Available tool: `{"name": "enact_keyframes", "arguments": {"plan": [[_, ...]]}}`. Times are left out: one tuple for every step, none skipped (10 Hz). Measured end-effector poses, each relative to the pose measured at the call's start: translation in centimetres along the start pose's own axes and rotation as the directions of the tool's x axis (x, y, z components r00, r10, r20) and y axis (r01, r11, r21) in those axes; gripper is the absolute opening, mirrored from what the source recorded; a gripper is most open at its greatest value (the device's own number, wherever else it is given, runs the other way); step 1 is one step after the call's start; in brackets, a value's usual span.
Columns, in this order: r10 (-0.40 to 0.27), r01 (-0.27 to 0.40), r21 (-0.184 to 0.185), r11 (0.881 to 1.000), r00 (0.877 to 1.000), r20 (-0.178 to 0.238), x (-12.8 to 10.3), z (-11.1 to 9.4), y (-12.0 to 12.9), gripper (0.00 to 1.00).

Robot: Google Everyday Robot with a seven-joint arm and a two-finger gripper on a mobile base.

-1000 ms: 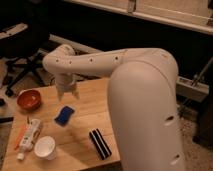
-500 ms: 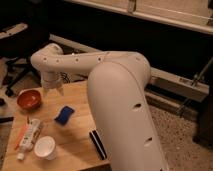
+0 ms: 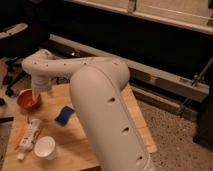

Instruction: Drag the ceramic bowl in a circle

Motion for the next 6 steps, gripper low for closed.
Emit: {"name": "enact_keyframes", "arguments": {"plan": [[-0.012,0.012,-0.004,1.0,1.0,-0.012,-0.3,0.9,0.8,0.65],[-0.023,0.023,-0.007,1.0,1.0,-0.018,-0.5,1.4,1.5,0.65],[-0.046,0.045,-0.017,0.999,0.998,-0.032,-0.8,2.5,2.8,0.65],[-0.061,0.06,-0.032,0.998,0.997,-0.039,-1.2,3.2,3.7,0.65],[-0.073,0.071,-0.047,0.996,0.997,-0.04,-2.0,4.1,4.5,0.65],[-0.08,0.078,-0.059,0.995,0.996,-0.037,-2.8,4.7,4.9,0.65]]}}
